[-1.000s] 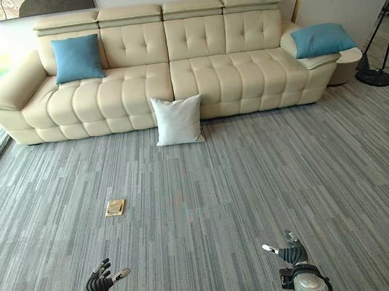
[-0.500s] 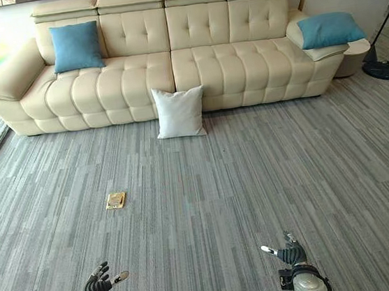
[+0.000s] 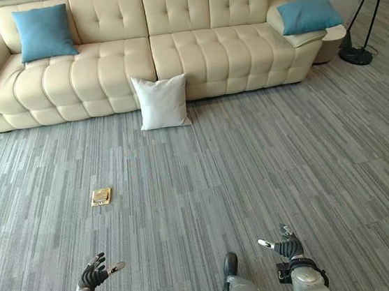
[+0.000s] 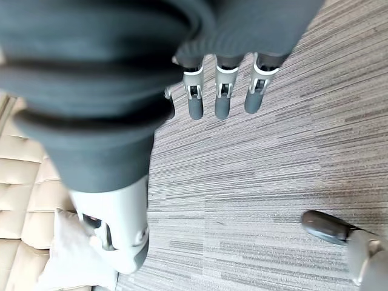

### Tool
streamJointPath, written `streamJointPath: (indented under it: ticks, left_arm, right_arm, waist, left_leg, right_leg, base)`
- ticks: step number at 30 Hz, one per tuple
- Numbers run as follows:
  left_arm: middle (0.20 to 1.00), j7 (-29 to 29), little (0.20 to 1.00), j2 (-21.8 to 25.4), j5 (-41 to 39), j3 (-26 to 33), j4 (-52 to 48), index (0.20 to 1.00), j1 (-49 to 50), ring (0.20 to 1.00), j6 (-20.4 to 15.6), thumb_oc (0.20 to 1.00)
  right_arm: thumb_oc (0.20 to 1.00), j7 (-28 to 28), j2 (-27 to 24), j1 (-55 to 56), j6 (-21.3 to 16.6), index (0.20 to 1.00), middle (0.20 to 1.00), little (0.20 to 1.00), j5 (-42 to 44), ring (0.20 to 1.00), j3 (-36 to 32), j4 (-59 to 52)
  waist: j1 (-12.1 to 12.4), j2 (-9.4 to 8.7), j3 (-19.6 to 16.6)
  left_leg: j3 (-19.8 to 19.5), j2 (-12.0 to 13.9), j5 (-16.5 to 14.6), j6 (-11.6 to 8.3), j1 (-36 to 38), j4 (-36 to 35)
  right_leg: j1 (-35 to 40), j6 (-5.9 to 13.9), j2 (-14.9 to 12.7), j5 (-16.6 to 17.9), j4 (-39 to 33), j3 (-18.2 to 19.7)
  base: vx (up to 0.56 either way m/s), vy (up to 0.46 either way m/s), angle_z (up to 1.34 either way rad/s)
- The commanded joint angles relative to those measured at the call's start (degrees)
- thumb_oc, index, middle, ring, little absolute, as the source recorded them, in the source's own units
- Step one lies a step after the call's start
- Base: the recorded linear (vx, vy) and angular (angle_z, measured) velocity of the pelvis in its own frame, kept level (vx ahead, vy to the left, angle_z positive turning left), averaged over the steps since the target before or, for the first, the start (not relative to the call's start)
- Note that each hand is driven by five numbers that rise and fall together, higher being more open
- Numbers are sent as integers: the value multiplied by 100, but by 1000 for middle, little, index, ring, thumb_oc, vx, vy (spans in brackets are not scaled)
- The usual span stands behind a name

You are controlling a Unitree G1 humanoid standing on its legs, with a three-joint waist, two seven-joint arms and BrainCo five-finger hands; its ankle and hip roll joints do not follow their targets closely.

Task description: Pick up all the scattered cushions and arrange them neatly on the sofa.

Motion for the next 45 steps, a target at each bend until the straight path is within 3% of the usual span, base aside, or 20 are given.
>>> streamJointPath:
  ticks: [1, 4, 7, 8, 9, 11, 13, 14, 18, 21, 24, 27, 30, 31, 32, 34, 36, 39, 43, 45]
  left_arm:
    - [1000, 62, 1000, 81, -214, -81, -405, 1000, -58, 1000, -245, 1000]
    - [1000, 59, 1000, 14, -369, -93, -420, 1000, -79, 1000, -243, 1000]
    - [1000, 31, 1000, 9, -402, -91, -450, 1000, -70, 1000, -244, 1000]
    - [1000, 39, 1000, 17, -474, -87, -508, 1000, -94, 1000, -248, 1000]
    - [1000, 59, 1000, 4, -522, -93, -476, 1000, -150, 1000, -247, 1000]
    - [1000, 69, 1000, 7, -525, -104, -471, 1000, -170, 1000, -237, 1000]
    - [1000, 60, 1000, 6, -507, -103, -460, 1000, -160, 1000, -218, 1000]
    - [1000, 44, 1000, 32, -454, -109, -462, 1000, -127, 1000, -185, 1000]
    - [1000, 48, 1000, 42, -398, -136, -486, 1000, -8, 1000, -111, 1000]
    - [1000, 107, 1000, 78, -369, -163, -385, 1000, -50, 1000, -107, 1000]
    - [1000, 60, 1000, 133, -300, -95, -435, 1000, 72, 1000, -133, 1000]
    - [1000, 39, 1000, 232, -238, -85, -453, 1000, 95, 1000, -129, 1000]
    - [1000, 12, 1000, 360, -212, -69, -431, 1000, 83, 1000, -91, 1000]
    - [1000, 12, 1000, 360, -212, -69, -430, 1000, 80, 1000, -91, 1000]
    - [1000, 28, 1000, 441, -185, -59, -421, 1000, 85, 1000, -75, 1000]
    - [1000, 37, 1000, 480, -180, -47, -444, 1000, 124, 1000, -81, 1000]
    - [1000, 32, 1000, 477, -160, -35, -435, 1000, 117, 1000, -77, 1000]
    - [1000, -3, 1000, 448, -178, -30, -531, 1000, 83, 1000, -87, 1000]
    - [1000, 27, 1000, 391, -142, 29, -505, 1000, -43, 1000, -111, 1000]
    - [1000, 28, 1000, 328, -154, -17, -430, 1000, -91, 1000, -141, 1000]
  right_arm:
    - [1000, -127, -191, -172, -161, 1000, 1000, 1000, 19, 1000, -168, -110]
    - [1000, -122, -270, -183, -204, 1000, 1000, 1000, 101, 1000, -187, -137]
    - [1000, -87, -282, -155, -233, 1000, 1000, 1000, 154, 1000, -175, -159]
    - [1000, -74, -293, -187, -245, 1000, 1000, 1000, 180, 1000, -165, -156]
    - [1000, -81, -295, -225, -235, 1000, 1000, 1000, 201, 1000, -154, -99]
    - [1000, -87, -287, -242, -219, 1000, 1000, 1000, 223, 1000, -160, -51]
    - [1000, -90, -288, -244, -207, 1000, 1000, 1000, 239, 1000, -170, -37]
    - [1000, -75, -306, -238, -214, 1000, 1000, 1000, 257, 1000, -181, -52]
    - [1000, -72, -343, -258, -197, 1000, 1000, 1000, 182, 1000, -92, 19]
    - [1000, -157, -339, -225, -162, 1000, 1000, 1000, 169, 1000, -85, 110]
    - [1000, -73, -260, -166, -162, 1000, 1000, 1000, 48, 1000, -58, 99]
    - [1000, -32, -206, -196, -127, 1000, 1000, 1000, 4, 1000, -24, 116]
    - [1000, 17, -110, -230, -92, 1000, 1000, 1000, -80, 1000, 63, 183]
    - [1000, 17, -110, -233, -92, 1000, 1000, 1000, -81, 1000, 61, 184]
    - [1000, 40, -69, -271, -68, 1000, 1000, 1000, -93, 1000, 96, 181]
    - [1000, 68, 0, -251, -63, 1000, 1000, 1000, -88, 1000, 118, 149]
    - [1000, 88, 35, -248, -47, 1000, 1000, 1000, -104, 1000, 133, 189]
    - [1000, 80, -21, -324, -29, 1000, 1000, 1000, -98, 1000, 104, 183]
    - [1000, 50, -11, -341, 41, 1000, 1000, 1000, -144, 1000, 42, 157]
    - [1000, 70, 6, -308, 34, 1000, 1000, 1000, -119, 1000, 63, 277]
  waist:
    - [-59, -11, -138]
    - [-108, 2, -261]
    - [-94, 0, -259]
    - [-40, -66, -181]
    - [41, -143, -84]
    - [65, -180, -48]
    - [110, -192, -18]
    - [166, -253, -17]
    - [305, -130, -48]
    - [389, -128, 12]
    - [476, -74, -151]
    - [522, -189, -246]
    - [583, -340, -276]
    - [589, -333, -288]
    - [543, -342, -216]
    - [490, -290, -169]
    - [427, -227, -123]
    - [332, -79, 4]
    - [135, -66, 97]
    - [73, -163, 63]
  left_leg:
    - [191, 173, -983, -380, 823, 209]
    - [192, 324, -1044, -510, 706, 682]
    - [190, 406, -831, -652, 470, 1375]
    - [120, 436, -546, -755, 36, 2345]
    - [166, 507, -325, -736, -359, 2859]
    - [230, 562, -357, -689, -576, 2933]
    - [305, 603, -449, -645, -671, 2876]
    - [368, 591, -629, -568, -779, 2435]
    - [142, 772, 301, -754, -1209, 943]
    - [349, 804, 515, -825, -1677, 461]
    - [413, 764, 742, -789, -1432, 237]
    - [402, 678, 579, -692, -1558, 633]
    - [466, 518, 244, -479, -1464, 812]
    - [469, 528, 252, -477, -1483, 811]
    - [532, 461, 49, -324, -1319, 822]
    - [595, 407, -104, -205, -1100, 796]
    - [582, 351, -261, -174, -792, 700]
    - [685, 327, -382, -173, -393, 564]
    - [553, 325, -755, -347, 184, 460]
    - [507, 226, -847, -349, 333, 476]
  right_leg:
    - [600, -96, 326, 129, -116, -160]
    - [811, -215, 449, 37, -261, -161]
    - [1038, -337, 538, -78, -368, -149]
    - [1223, -461, 566, -150, -453, -141]
    - [1424, -556, 564, -266, -533, -161]
    - [1503, -573, 541, -305, -576, -178]
    - [1609, -571, 549, -339, -618, -173]
    - [1731, -518, 506, -388, -670, -135]
    - [2005, -480, 612, -658, -714, -106]
    - [2303, -460, 647, -873, -750, -119]
    - [2538, -357, 641, -972, -707, -6]
    - [2544, -288, 464, -1004, -562, 80]
    - [2287, -122, 251, -950, 138, 184]
    - [2264, -124, 260, -938, 137, 190]
    - [1839, 27, 120, -734, 1010, 264]
    - [1411, 114, 40, -505, 1673, 299]
    - [1066, 80, -2, -430, 1994, 273]
    - [797, -91, -41, -375, 1112, -207]
    - [386, 207, -31, 176, -460, -316]
    - [470, 184, -40, 371, -576, -158]
  base:
    - [230, -162, 53]
    - [272, -181, 40]
    - [162, -131, 18]
    - [154, -185, -7]
    - [159, -184, 11]
    - [121, -70, 17]
    - [157, -14, -16]
    - [268, 69, -5]
    - [277, 109, -4]
    - [253, 123, 6]
    - [393, 274, 10]
    - [270, 197, -36]
    - [189, 170, -3]
    - [143, 213, 8]
    - [105, 206, 2]
    - [140, 220, -11]
    - [188, 146, -18]
    - [268, 31, -7]
    - [353, -112, -1]
    - [384, -150, 9]
